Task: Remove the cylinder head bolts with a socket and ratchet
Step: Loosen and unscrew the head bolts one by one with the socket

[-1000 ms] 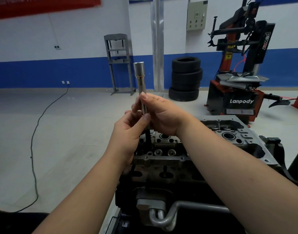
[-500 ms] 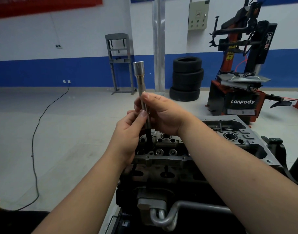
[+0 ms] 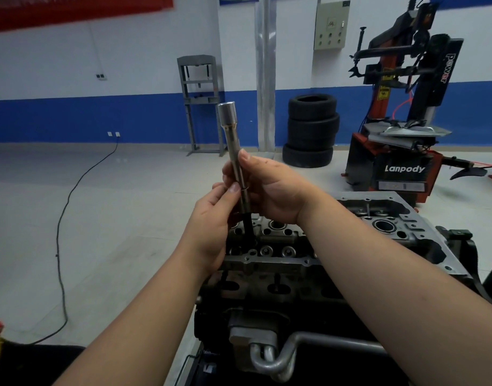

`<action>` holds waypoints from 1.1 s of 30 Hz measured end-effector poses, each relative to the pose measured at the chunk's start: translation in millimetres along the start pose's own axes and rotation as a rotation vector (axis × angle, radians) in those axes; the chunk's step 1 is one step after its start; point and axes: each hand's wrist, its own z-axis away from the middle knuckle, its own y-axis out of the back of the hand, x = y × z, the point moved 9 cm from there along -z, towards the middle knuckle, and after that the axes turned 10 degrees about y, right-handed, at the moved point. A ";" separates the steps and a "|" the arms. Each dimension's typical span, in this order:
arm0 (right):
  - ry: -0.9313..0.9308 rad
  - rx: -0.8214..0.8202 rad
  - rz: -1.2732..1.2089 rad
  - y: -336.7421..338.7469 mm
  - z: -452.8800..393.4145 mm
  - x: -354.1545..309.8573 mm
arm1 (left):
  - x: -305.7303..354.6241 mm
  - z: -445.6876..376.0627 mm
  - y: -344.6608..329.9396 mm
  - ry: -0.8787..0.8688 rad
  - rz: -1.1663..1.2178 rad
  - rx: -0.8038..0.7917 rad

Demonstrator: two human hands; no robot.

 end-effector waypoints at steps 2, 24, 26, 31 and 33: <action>-0.021 0.013 0.008 0.9 0.6 1.1 | 0.4 0.7 -0.5 0.012 0.023 -0.016; 0.023 -0.027 0.032 -3.0 0.7 -1.9 | 0.6 -1.4 2.0 -0.008 -0.007 0.032; 0.004 -0.021 0.036 -2.1 0.7 -0.9 | 0.2 -0.4 0.8 0.009 0.021 0.011; 0.013 -0.009 0.017 -1.6 0.1 -1.0 | -0.7 -0.2 3.6 -0.007 0.001 0.042; 0.034 -0.018 -0.016 -2.4 -0.3 -2.0 | -0.9 -1.8 3.6 -0.017 -0.005 0.058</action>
